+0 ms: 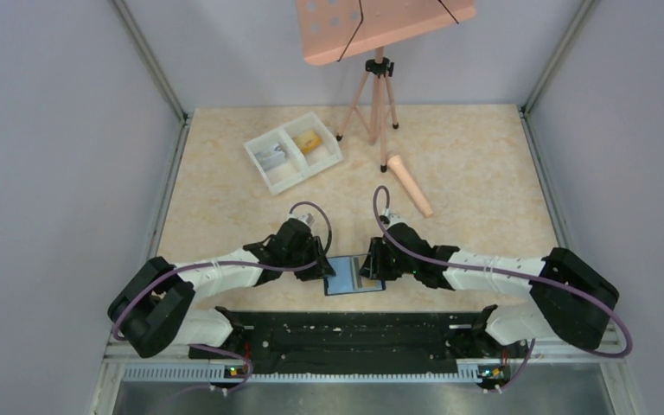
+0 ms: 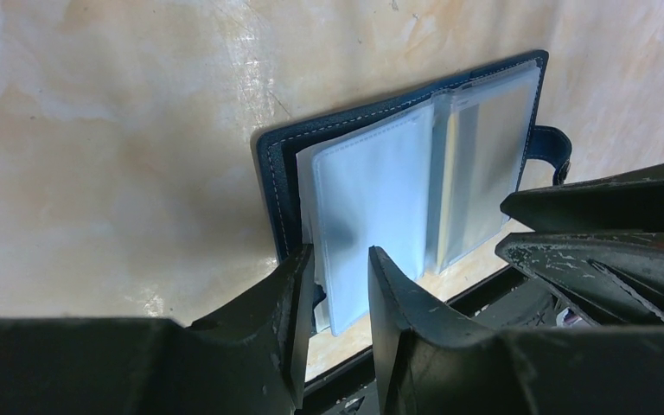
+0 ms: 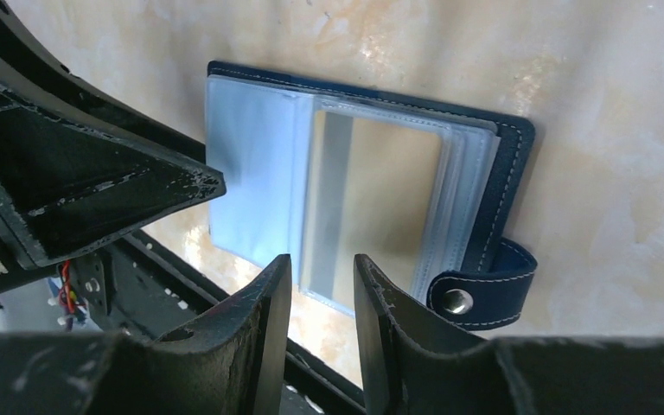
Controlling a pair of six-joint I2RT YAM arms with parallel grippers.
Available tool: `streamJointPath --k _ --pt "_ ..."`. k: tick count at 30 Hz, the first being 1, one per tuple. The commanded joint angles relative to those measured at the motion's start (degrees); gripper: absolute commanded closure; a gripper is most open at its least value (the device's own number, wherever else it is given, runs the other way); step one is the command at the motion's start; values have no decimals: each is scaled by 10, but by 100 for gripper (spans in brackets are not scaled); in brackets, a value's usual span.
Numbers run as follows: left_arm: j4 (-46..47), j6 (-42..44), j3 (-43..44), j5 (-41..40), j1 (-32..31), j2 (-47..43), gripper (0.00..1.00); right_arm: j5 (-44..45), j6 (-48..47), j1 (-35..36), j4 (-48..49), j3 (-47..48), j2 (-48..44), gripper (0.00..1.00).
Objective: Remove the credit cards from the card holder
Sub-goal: Remove the credit card from the card holder.
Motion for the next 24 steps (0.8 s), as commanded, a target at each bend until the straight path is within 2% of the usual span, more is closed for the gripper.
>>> streamJointPath --k 1,10,24 --pt "20 -4 -7 6 1 2 65 -17 16 -3 46 -7 -18 67" --pt "17 -4 -10 6 1 -2 66 43 -4 -6 -43 7 -21 67" --pt "16 -5 -9 7 1 -2 66 55 -21 -6 -68 17 -12 67"
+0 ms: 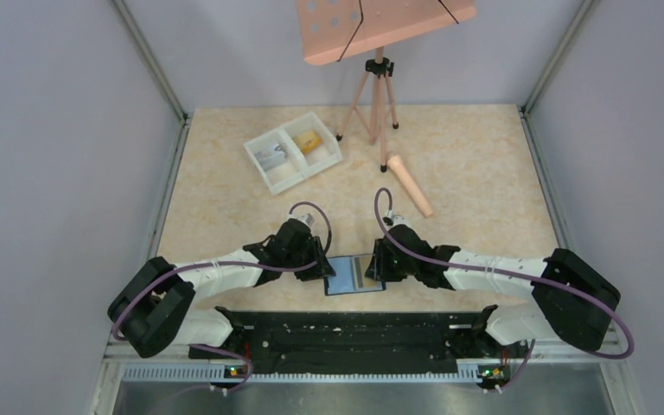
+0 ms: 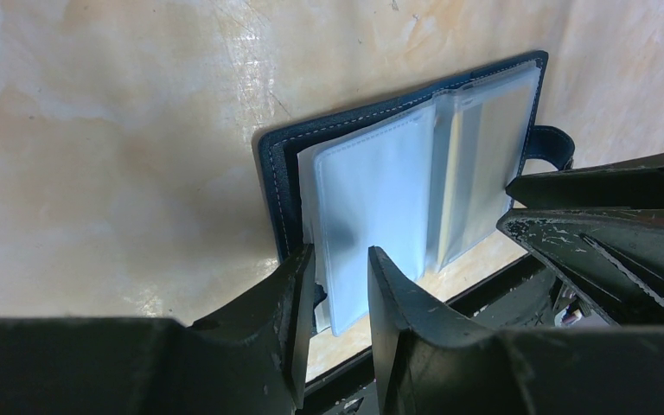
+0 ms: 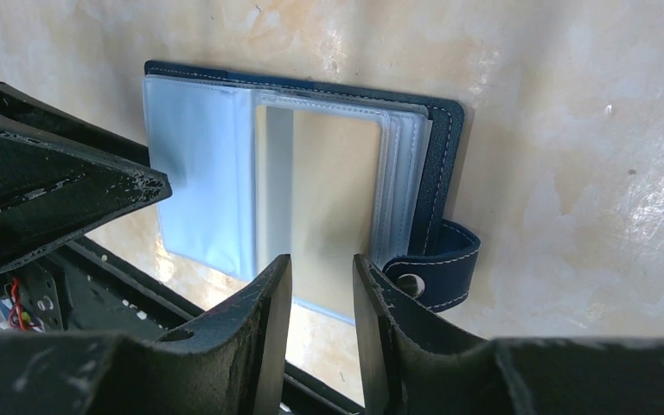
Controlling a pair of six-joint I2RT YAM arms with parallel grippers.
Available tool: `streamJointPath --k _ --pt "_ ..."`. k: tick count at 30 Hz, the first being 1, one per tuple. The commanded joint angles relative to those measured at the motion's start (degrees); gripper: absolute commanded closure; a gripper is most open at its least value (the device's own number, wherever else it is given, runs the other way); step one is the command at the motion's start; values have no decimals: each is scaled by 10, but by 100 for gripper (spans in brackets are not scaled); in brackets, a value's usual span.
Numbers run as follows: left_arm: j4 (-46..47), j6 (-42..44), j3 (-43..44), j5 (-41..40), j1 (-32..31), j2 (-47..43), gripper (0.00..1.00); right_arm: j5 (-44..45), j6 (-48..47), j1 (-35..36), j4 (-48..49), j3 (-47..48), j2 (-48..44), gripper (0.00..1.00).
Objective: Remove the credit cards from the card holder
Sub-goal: Remove the credit card from the card holder.
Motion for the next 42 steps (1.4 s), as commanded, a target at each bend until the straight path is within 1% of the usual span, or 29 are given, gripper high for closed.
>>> streamJointPath --k 1,9,14,17,27,31,36,42 --pt "12 -1 -7 6 1 -3 66 26 -19 -5 -32 21 -7 67" --pt "11 -1 -6 5 1 -3 66 24 -24 -4 -38 25 -5 67" --pt "12 -1 -6 7 1 -1 66 11 -21 -5 -21 20 -4 67" --pt "13 -1 -7 7 1 0 66 2 -14 -5 -5 15 2 67" --pt "18 -3 -8 10 1 0 66 -9 -10 -5 -1 19 29 67" --pt "20 -4 -9 13 1 3 66 -34 1 -4 32 8 20 67" --pt "24 -6 -8 17 1 8 66 -65 30 -7 110 -16 2 67" --pt "24 -7 -9 19 1 9 66 -81 53 -7 148 -33 -8 67"
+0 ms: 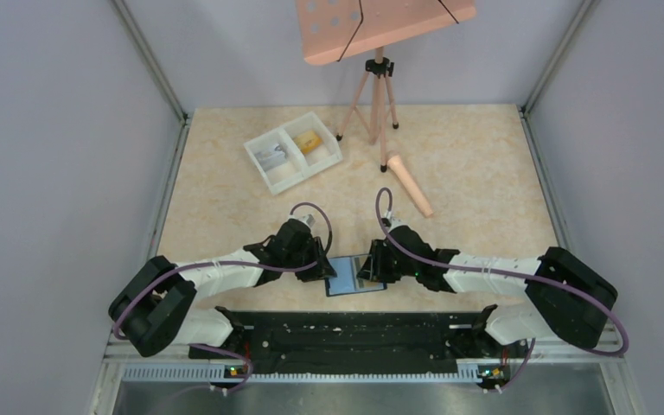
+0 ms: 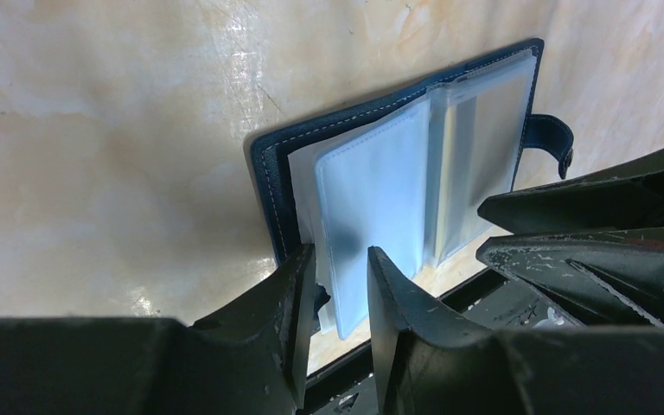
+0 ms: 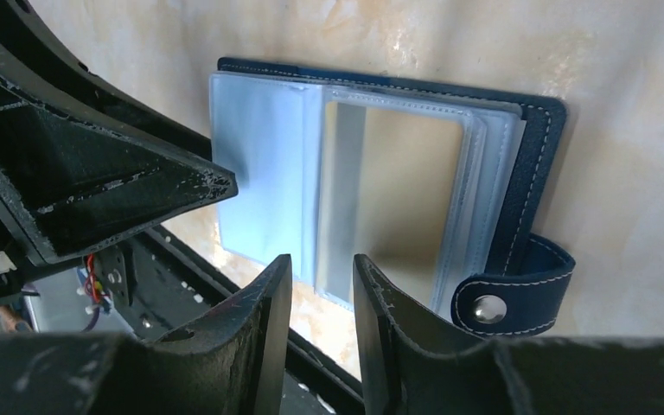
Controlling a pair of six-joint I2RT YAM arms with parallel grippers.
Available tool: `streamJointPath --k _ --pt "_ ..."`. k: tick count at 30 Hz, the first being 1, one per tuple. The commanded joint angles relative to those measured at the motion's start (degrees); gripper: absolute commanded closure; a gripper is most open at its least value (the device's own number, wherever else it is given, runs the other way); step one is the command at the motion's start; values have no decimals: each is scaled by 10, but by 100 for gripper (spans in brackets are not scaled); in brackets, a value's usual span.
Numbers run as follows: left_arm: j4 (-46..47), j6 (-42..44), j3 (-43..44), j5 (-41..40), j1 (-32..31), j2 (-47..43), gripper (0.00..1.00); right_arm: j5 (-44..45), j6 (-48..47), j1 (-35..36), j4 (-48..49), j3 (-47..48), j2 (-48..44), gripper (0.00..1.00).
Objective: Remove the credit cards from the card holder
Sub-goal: Remove the credit card from the card holder.
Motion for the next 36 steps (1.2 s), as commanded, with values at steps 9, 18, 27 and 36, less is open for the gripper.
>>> streamJointPath --k 9,18,27,36 --pt "17 -2 -5 8 1 9 66 54 -23 -4 -59 28 -38 65" --pt "16 -4 -6 7 0 5 66 84 -50 -5 -120 48 -44 57" --pt "16 -6 -7 9 1 6 66 65 -44 -4 -99 41 -14 58" --pt "17 -9 -11 11 0 10 66 27 -22 -4 -38 21 -17 61"
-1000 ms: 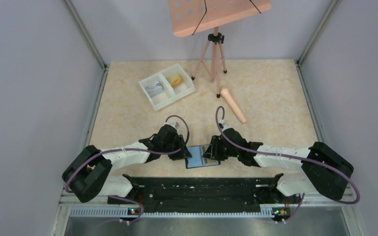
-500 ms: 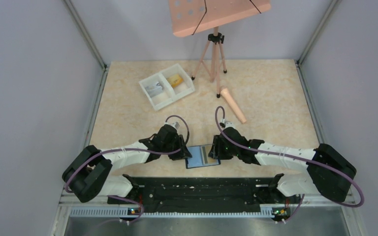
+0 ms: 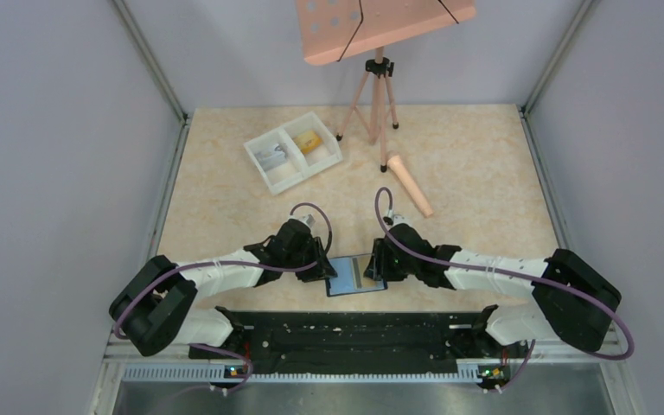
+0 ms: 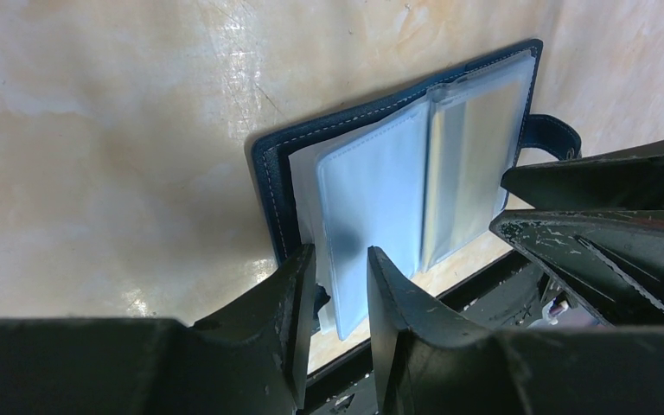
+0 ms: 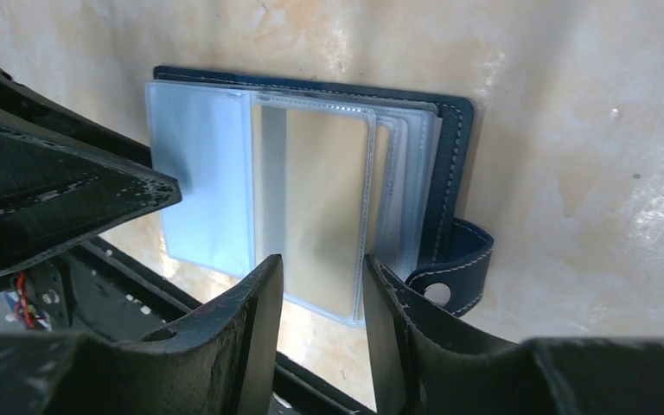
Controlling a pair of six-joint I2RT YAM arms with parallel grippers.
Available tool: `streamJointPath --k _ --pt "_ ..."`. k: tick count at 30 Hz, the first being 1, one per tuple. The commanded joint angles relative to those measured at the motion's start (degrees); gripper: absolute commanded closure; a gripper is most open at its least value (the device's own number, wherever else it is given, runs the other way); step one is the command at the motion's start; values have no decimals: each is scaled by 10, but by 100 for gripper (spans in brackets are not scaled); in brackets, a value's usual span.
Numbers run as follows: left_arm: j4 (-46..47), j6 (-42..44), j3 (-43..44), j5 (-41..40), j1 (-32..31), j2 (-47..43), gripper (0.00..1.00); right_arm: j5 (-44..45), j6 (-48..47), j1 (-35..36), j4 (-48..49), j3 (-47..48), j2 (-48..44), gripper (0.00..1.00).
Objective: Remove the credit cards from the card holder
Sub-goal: Remove the credit card from the card holder.
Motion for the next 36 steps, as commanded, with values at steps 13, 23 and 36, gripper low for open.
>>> streamJointPath --k 13,23,36 --pt "10 -2 -12 7 0 6 66 -55 45 -4 123 -34 -29 63" --pt "11 -4 -12 8 0 1 66 -82 52 -4 169 -41 -45 64" --pt "-108 -16 14 -93 9 -105 66 -142 59 4 235 -19 31 65"
